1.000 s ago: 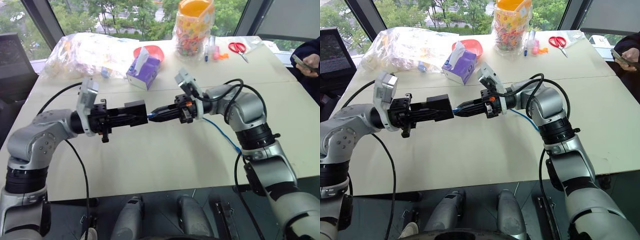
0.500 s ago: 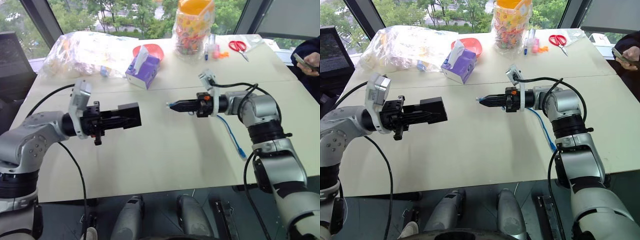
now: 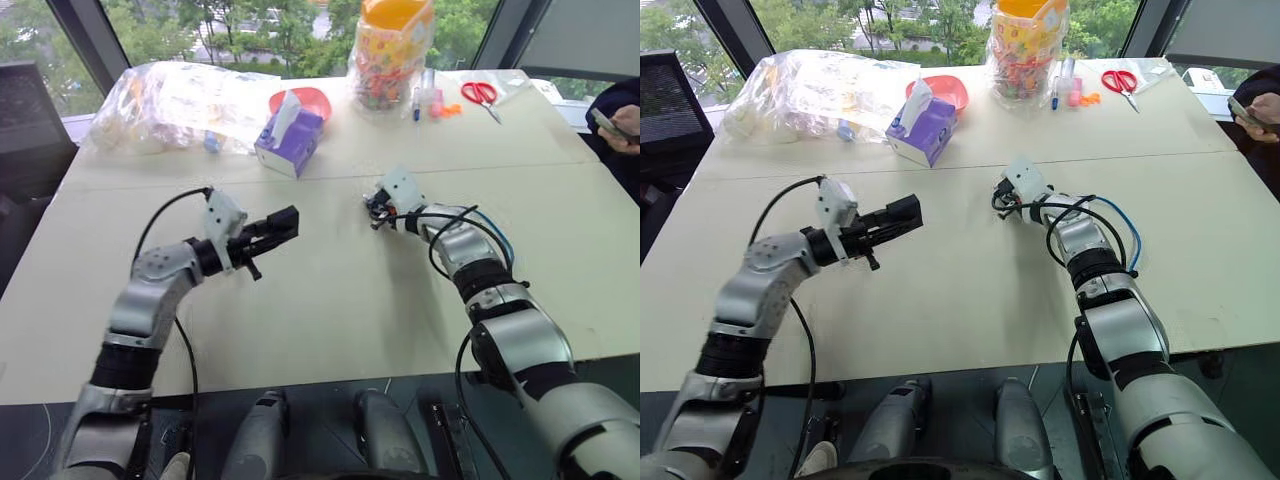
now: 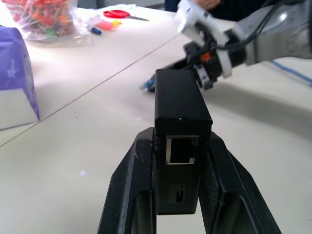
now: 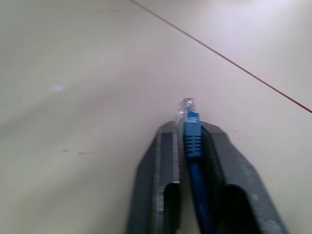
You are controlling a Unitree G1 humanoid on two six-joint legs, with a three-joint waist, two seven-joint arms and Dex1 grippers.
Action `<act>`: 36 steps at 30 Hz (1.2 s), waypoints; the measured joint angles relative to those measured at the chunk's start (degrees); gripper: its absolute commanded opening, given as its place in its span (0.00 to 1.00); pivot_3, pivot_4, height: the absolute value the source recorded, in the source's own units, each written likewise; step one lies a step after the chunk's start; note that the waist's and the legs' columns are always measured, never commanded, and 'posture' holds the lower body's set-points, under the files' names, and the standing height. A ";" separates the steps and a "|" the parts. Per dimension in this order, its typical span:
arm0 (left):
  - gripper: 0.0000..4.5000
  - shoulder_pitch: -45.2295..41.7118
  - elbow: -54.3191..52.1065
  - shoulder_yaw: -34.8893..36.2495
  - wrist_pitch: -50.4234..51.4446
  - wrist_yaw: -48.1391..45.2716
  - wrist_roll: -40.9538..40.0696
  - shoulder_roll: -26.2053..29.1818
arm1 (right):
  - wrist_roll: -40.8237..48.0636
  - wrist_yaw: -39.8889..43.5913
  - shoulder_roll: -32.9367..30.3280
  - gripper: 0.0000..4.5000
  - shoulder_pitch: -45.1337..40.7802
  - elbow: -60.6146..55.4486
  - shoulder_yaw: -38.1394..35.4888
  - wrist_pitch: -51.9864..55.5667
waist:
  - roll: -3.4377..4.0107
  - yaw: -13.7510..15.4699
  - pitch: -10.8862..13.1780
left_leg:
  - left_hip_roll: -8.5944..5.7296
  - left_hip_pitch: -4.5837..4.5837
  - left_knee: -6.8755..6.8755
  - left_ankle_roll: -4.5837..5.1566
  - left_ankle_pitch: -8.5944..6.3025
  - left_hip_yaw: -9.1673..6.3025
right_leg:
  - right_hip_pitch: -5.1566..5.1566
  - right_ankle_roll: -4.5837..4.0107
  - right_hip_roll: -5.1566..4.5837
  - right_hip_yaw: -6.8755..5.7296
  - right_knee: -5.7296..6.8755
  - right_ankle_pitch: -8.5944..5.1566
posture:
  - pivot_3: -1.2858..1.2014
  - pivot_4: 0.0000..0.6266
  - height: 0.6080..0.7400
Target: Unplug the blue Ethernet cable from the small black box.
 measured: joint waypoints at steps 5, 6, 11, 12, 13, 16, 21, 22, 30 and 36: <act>0.11 -4.26 7.96 -0.26 -5.09 3.18 4.16 -3.94 | 1.68 -0.35 0.01 0.99 -0.68 0.02 -4.23 1.43 | 0.01 -0.17 0.00 | 0.00 0.01 0.01 0.01 0.01 -0.01 | 0.00 0.16 0.02 0.00 0.03 0.09 | 0.52 0.24 0.91; 0.11 -4.98 9.42 -0.28 -5.58 3.86 4.70 -4.82 | 2.17 0.08 -0.19 0.99 -0.64 -0.83 -5.02 2.29 | 0.01 -0.23 0.00 | 0.00 0.01 0.01 0.01 0.01 -0.01 | 0.00 0.17 0.02 0.00 0.03 0.09 | 0.52 0.24 0.91; 0.11 -6.36 15.66 -0.96 -7.11 5.78 6.83 -9.18 | 8.74 2.05 -0.62 0.99 5.54 -17.10 -10.38 11.65 | 0.01 -0.07 -0.01 | 0.00 0.01 0.00 0.02 0.00 -0.03 | 0.02 0.23 0.02 -0.01 0.06 0.12 | 0.52 0.24 0.91; 0.11 -6.35 17.01 -1.05 -7.27 5.97 7.04 -9.68 | 10.59 2.17 -0.42 0.99 8.11 -22.20 -11.28 14.73 | 0.01 -0.07 -0.01 | 0.00 0.00 0.01 0.03 0.00 -0.04 | 0.02 0.24 0.02 -0.01 0.06 0.13 | 0.52 0.24 0.91; 0.11 -6.28 17.97 -1.05 -7.51 6.16 7.16 -9.82 | 11.87 2.12 -0.18 0.99 10.02 -25.76 -11.79 16.99 | 0.01 -0.07 -0.01 | 0.00 0.00 0.04 0.03 0.00 -0.04 | 0.02 0.24 0.02 -0.01 0.07 0.13 | 0.52 0.24 0.91; 0.11 -6.06 20.60 -0.90 -10.23 6.56 8.17 -10.32 | 16.57 -0.04 1.21 0.99 17.88 -39.44 -14.37 25.52 | 0.01 -0.07 -0.01 | 0.00 0.00 0.08 0.03 0.00 -0.05 | 0.02 0.25 0.02 0.00 0.10 0.13 | 0.52 0.24 0.91; 0.56 -4.48 22.57 -0.79 -13.27 7.22 8.70 -10.96 | 21.40 -4.65 3.46 1.00 27.42 -56.81 -16.04 34.99 | 0.05 -0.11 -0.04 | 0.00 0.06 0.25 0.03 0.00 -0.05 | 0.11 0.22 0.02 0.00 0.14 0.15 | 0.52 0.24 0.91; 0.63 -4.10 22.42 -0.79 -13.79 7.17 8.75 -10.85 | 21.91 -5.23 3.61 1.00 28.70 -58.75 -16.08 36.28 | 0.05 -0.07 -0.05 | 0.01 0.08 0.30 0.04 -0.01 -0.06 | 0.17 0.21 0.02 -0.01 0.14 0.15 | 0.52 0.24 0.91; 1.00 4.07 12.99 1.06 -11.43 6.36 7.23 -6.35 | 24.50 -6.76 1.99 1.00 35.24 -66.15 -17.14 41.96 | 0.16 -0.20 -0.11 | 0.03 0.28 0.40 0.08 -0.05 -0.05 | 0.40 -0.02 0.02 -0.01 0.13 0.03 | 0.52 0.24 0.91; 1.00 12.70 0.32 7.08 -1.77 9.18 2.68 -2.50 | 25.15 -5.89 0.36 1.00 39.36 -68.63 -17.07 41.86 | 0.16 0.03 -0.12 | 0.04 0.28 0.44 0.09 -0.06 -0.06 | 0.48 -0.07 0.02 -0.01 0.03 0.00 | 0.52 0.24 0.91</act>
